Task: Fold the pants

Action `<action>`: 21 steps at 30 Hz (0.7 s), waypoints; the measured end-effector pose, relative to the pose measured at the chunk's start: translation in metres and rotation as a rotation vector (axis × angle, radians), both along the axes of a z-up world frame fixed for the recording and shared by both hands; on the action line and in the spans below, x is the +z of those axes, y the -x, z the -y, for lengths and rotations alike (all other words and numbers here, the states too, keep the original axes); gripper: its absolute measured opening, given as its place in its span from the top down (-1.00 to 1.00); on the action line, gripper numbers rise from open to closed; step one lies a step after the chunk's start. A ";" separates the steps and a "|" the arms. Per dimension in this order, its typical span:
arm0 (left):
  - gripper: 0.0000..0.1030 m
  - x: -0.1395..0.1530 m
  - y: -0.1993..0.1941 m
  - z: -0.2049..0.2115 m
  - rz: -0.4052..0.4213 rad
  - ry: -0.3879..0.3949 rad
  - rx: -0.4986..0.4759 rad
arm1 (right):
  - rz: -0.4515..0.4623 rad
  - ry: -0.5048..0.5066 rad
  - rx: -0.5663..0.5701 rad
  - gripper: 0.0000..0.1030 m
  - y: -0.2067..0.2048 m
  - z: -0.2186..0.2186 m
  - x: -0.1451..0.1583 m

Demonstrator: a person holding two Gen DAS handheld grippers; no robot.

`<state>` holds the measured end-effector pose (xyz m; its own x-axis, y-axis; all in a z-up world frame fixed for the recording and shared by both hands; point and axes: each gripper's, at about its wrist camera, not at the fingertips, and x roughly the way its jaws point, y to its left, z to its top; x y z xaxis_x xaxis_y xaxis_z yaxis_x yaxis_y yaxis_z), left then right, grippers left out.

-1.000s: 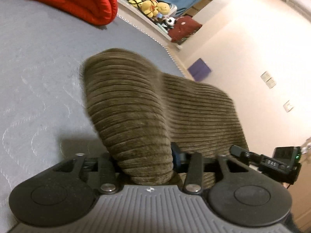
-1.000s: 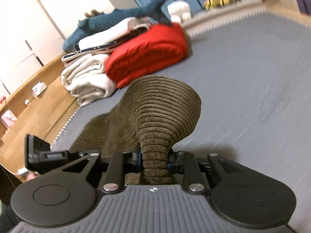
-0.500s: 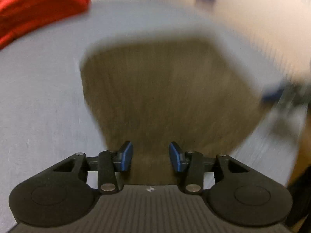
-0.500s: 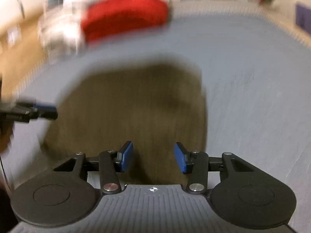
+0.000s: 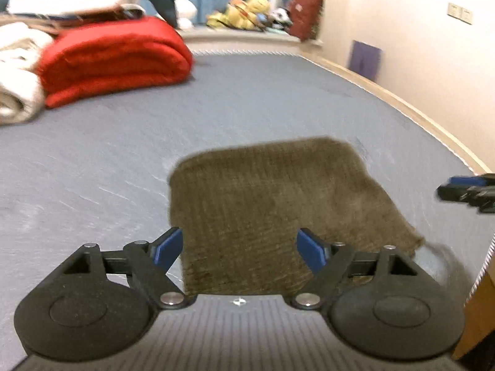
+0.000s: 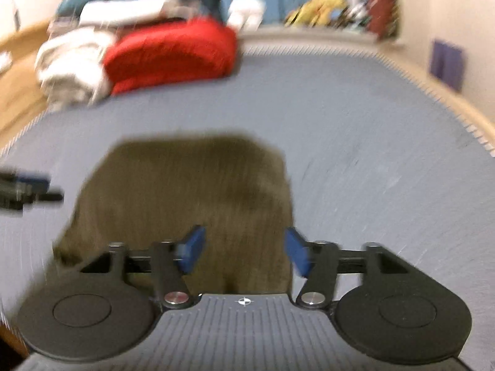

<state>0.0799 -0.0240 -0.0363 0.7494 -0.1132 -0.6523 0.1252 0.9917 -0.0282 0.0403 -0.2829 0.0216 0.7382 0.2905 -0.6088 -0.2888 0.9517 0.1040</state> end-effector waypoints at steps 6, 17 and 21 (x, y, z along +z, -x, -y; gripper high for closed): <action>-0.93 0.041 0.047 0.013 0.123 0.018 0.083 | 0.123 -0.124 -0.130 -0.99 0.047 -0.014 0.046; -0.99 -0.025 0.052 0.041 -0.105 0.084 0.148 | 0.066 0.009 -0.126 -0.99 0.054 -0.045 -0.012; -0.99 -0.036 0.037 0.038 -0.147 0.072 0.188 | 0.034 0.059 -0.140 -0.99 0.044 -0.055 -0.025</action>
